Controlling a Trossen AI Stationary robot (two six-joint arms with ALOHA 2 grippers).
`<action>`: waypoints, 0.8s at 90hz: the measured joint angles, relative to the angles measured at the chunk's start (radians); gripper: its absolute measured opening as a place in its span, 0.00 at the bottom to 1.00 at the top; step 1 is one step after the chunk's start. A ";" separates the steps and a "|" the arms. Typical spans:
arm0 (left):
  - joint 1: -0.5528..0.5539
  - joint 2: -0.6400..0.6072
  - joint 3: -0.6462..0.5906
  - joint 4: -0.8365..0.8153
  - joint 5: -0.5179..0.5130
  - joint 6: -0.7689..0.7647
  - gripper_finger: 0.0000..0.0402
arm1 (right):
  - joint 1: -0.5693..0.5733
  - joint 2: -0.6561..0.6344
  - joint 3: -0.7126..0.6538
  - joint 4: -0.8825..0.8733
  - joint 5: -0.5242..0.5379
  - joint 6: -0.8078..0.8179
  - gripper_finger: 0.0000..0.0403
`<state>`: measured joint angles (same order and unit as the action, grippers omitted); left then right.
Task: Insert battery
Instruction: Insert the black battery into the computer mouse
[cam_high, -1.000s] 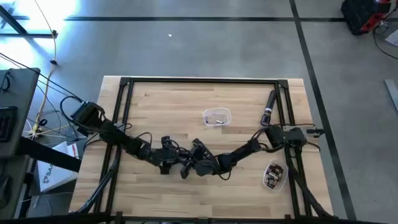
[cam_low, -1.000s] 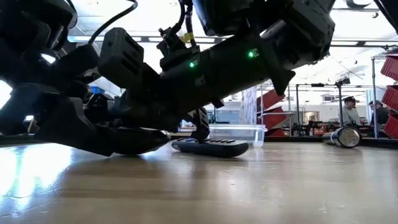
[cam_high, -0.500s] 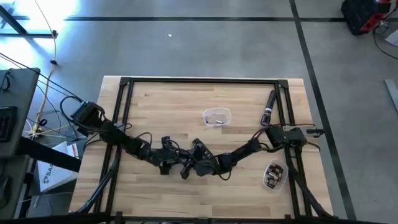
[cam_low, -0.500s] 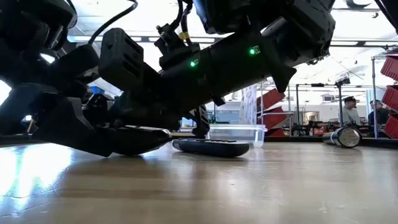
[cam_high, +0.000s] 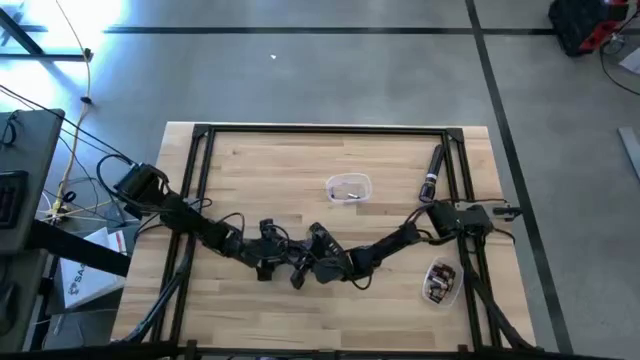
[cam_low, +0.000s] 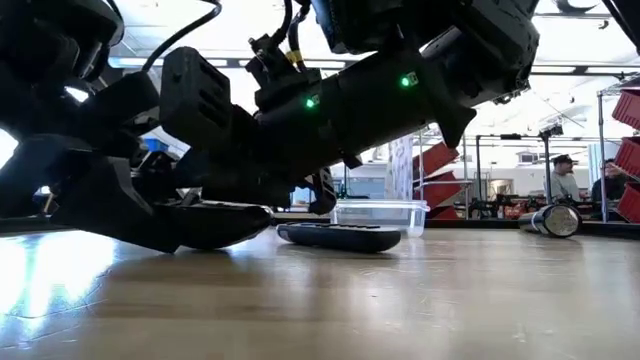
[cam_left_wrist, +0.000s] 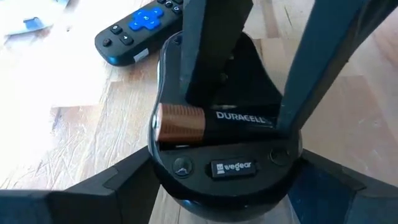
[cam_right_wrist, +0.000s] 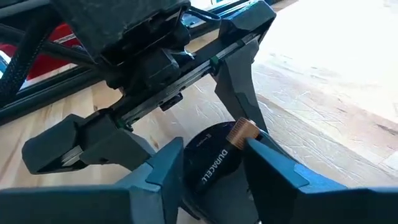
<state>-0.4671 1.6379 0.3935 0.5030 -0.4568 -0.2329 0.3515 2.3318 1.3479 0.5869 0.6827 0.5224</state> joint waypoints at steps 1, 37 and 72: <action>0.000 0.000 0.000 0.000 0.000 0.000 0.69 | 0.000 0.000 0.000 0.000 0.000 -0.003 0.36; 0.000 0.000 0.000 -0.003 -0.001 0.000 0.69 | -0.005 -0.084 0.001 -0.095 0.068 -0.139 0.34; 0.002 0.000 0.000 -0.004 -0.001 0.000 0.69 | -0.092 -0.082 0.001 -0.157 -0.258 -0.387 0.12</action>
<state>-0.4650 1.6379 0.3939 0.4989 -0.4577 -0.2326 0.2591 2.2494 1.3487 0.4297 0.4248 0.1350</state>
